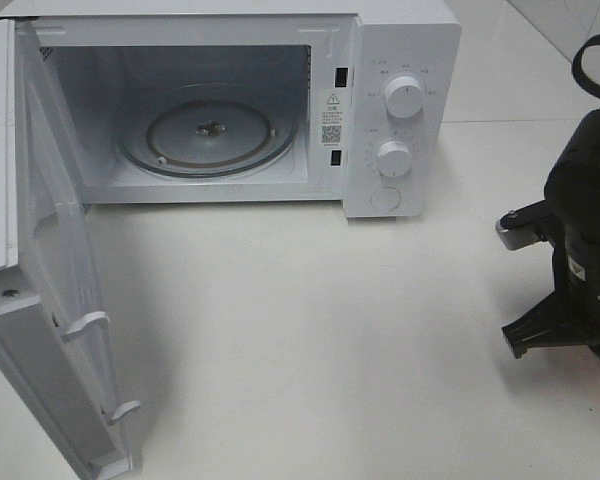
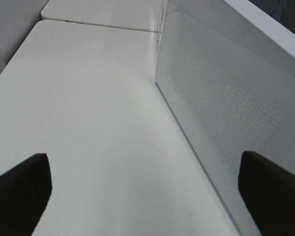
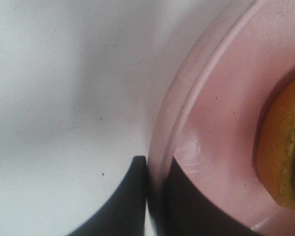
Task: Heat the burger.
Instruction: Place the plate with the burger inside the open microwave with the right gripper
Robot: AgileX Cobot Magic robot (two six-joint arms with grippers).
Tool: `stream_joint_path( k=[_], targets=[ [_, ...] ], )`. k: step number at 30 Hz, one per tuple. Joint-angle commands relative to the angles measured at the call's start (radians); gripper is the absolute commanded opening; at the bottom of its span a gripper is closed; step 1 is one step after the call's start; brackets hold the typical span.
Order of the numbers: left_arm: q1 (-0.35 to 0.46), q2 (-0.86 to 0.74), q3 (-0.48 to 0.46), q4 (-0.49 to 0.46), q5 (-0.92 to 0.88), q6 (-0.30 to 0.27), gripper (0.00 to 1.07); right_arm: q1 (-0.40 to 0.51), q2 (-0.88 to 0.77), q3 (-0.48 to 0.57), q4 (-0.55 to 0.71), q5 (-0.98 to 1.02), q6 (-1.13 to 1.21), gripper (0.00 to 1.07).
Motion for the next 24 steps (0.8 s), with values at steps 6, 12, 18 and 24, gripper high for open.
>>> stream_joint_path(
  k=[6,12,18,24],
  targets=[
    [-0.002,-0.019,0.004,-0.002,-0.008,0.001,0.98,0.004,-0.055,0.005,-0.056,0.106,-0.003,0.0],
    [-0.002,-0.019,0.004,-0.002,-0.008,0.001,0.98,0.068,-0.112,0.005,-0.06,0.167,-0.005,0.0],
    [-0.002,-0.019,0.004,-0.002,-0.008,0.001,0.98,0.115,-0.132,0.005,-0.06,0.204,-0.007,0.0],
    [-0.002,-0.019,0.004,-0.002,-0.008,0.001,0.98,0.192,-0.166,0.005,-0.056,0.257,-0.025,0.0]
  ],
)
